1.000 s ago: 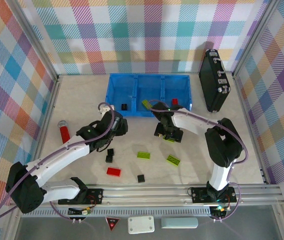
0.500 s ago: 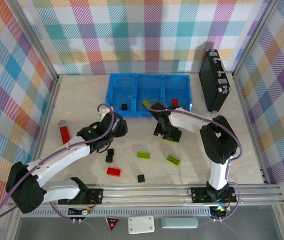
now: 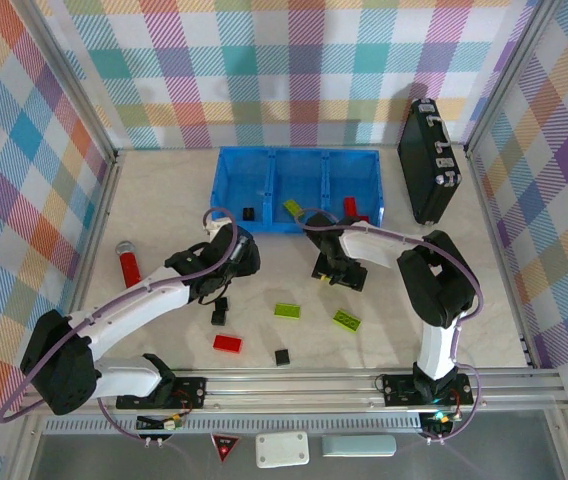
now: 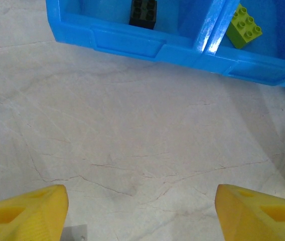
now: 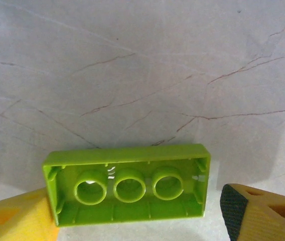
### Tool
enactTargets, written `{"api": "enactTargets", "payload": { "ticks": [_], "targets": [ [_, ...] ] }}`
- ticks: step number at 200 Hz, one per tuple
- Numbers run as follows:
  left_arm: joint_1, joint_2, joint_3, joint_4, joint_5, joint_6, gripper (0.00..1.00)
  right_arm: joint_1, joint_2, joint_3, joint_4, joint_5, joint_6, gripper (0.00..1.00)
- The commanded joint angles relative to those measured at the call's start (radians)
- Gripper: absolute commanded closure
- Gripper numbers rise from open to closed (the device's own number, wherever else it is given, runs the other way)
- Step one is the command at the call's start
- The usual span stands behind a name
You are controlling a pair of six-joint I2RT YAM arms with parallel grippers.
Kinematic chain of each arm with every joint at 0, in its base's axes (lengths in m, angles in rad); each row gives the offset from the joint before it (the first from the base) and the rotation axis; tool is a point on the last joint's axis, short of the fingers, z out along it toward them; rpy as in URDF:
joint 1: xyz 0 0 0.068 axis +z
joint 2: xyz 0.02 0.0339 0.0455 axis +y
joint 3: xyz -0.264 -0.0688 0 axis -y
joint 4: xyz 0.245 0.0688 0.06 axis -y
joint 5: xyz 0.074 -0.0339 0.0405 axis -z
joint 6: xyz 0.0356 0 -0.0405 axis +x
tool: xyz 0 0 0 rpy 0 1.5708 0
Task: Sort the legos into containers by color
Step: Pick up the lego from the center of the table.
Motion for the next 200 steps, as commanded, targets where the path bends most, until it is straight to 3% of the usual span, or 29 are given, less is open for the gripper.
{"api": "enactTargets", "payload": {
  "ticks": [1, 106, 200],
  "targets": [
    [0.013, 0.008, 0.022, 0.02, 0.011, -0.01, 0.23, -0.006, -0.023, -0.022, 0.022, 0.005, -0.021, 0.19],
    [0.013, 0.007, 0.026, 0.014, 0.022, -0.018, 0.23, -0.012, -0.047, -0.047, 0.066, -0.007, -0.044, 0.32],
    [0.018, -0.026, 0.008, -0.031, 0.0, -0.024, 0.23, -0.011, -0.036, 0.044, 0.046, -0.024, -0.143, 0.35]
  ]
}}
